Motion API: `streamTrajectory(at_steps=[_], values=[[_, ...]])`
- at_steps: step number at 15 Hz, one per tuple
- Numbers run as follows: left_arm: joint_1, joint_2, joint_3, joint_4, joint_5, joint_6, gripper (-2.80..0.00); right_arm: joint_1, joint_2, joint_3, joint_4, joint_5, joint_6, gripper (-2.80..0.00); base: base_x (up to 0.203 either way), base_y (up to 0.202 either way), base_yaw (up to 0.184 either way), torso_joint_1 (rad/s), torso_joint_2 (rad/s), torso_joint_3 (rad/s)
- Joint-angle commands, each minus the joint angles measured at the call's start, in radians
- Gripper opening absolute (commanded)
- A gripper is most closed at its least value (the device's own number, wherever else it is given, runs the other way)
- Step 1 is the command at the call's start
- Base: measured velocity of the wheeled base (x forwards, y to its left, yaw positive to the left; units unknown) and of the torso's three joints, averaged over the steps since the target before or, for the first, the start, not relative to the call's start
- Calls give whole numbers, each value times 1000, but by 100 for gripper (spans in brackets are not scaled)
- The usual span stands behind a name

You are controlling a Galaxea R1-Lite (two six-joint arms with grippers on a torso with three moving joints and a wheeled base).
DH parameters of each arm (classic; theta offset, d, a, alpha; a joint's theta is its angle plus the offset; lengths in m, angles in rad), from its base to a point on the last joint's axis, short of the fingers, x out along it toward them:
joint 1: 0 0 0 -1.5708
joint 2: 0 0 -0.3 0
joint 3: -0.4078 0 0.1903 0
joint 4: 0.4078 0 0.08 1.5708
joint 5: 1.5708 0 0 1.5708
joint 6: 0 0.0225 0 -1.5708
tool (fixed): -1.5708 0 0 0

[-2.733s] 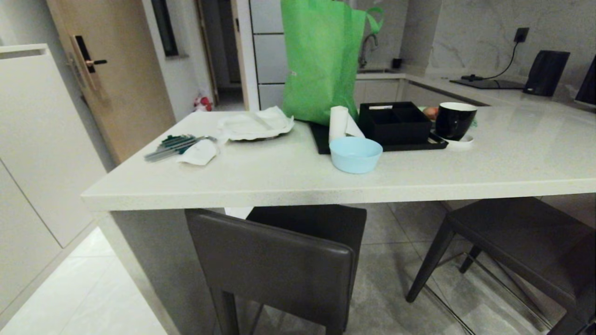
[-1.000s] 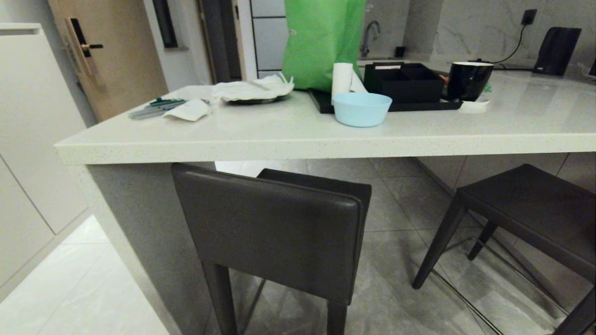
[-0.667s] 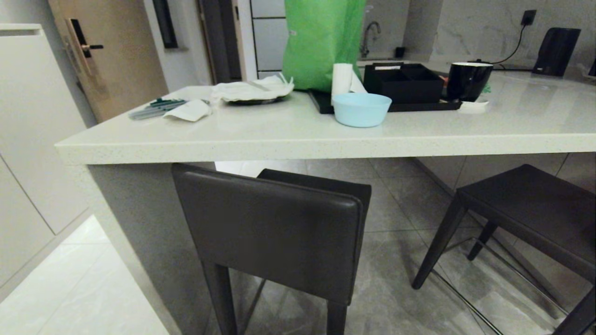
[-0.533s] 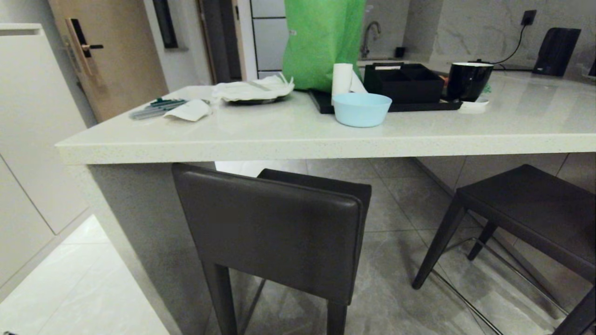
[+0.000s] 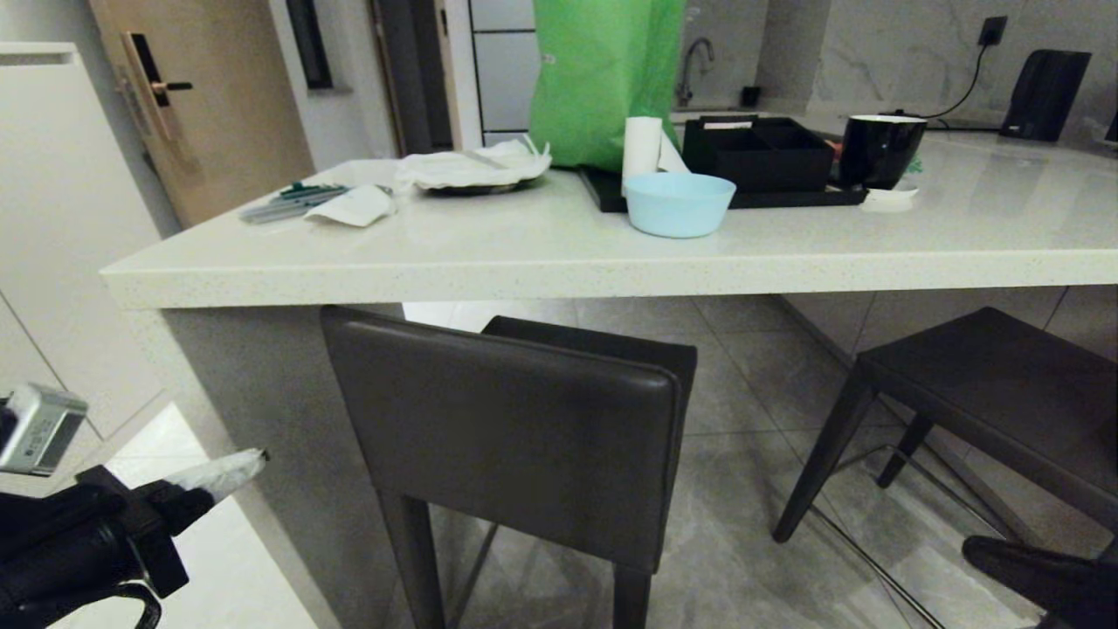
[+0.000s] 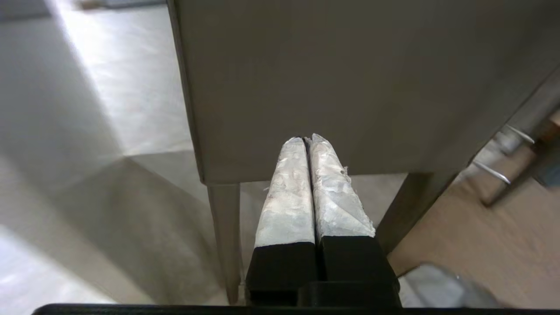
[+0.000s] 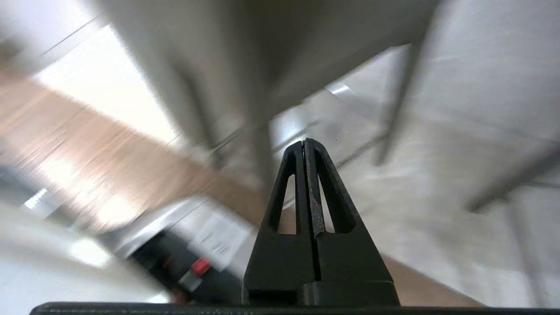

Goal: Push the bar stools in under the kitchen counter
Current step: Pull the gray chair out from under the dining table

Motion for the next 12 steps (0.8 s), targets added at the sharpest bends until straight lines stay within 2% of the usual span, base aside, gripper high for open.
streamTrajectory(at_steps=[1,3,5,8,12], values=[[94,400,29,-319,-178,23,-280,133,103,8,-63,43,4,-280,0,0,0,0,0,0],[130,571,15,-459,-275,52,-280,164,218,12,-182,104,8,-280,0,0,0,0,0,0],[155,656,-56,-544,-342,72,-280,224,317,8,-233,131,8,-280,0,0,0,0,0,0],[143,726,-173,-557,-358,72,-280,292,411,-39,-247,139,7,-280,0,0,0,0,0,0],[115,833,-352,-557,-357,44,-280,319,466,-70,-249,139,4,-280,0,0,0,0,0,0]])
